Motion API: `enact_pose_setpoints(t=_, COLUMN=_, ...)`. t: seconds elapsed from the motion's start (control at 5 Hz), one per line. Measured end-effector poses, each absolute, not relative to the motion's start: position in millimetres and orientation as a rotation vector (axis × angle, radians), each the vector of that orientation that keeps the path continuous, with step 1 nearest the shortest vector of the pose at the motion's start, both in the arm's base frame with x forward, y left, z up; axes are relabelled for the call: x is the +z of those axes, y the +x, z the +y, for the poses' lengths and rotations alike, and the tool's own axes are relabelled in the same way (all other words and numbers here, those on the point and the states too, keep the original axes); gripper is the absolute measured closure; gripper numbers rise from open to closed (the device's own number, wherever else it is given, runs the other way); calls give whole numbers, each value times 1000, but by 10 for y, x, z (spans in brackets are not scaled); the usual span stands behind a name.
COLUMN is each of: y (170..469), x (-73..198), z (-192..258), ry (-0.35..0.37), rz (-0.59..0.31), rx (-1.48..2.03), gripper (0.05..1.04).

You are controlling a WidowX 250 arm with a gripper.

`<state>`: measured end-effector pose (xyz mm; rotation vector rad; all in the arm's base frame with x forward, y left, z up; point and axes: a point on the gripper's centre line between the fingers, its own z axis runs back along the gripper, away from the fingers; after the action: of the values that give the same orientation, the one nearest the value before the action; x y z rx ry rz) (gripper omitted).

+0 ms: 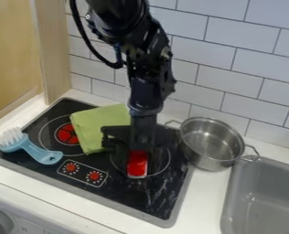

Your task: Move the red object

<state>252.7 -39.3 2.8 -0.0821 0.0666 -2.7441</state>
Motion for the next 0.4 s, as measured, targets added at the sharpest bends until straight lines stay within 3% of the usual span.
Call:
enact_pose_setpoints(t=0.2, y=2535, x=15, z=-379, ry=-93, rz=62, rx=-2737, gripper=456)
enact_pose_setpoints(t=0.4, y=2509, x=11, z=-349, ry=-116, rz=93, rx=-2702, gripper=157)
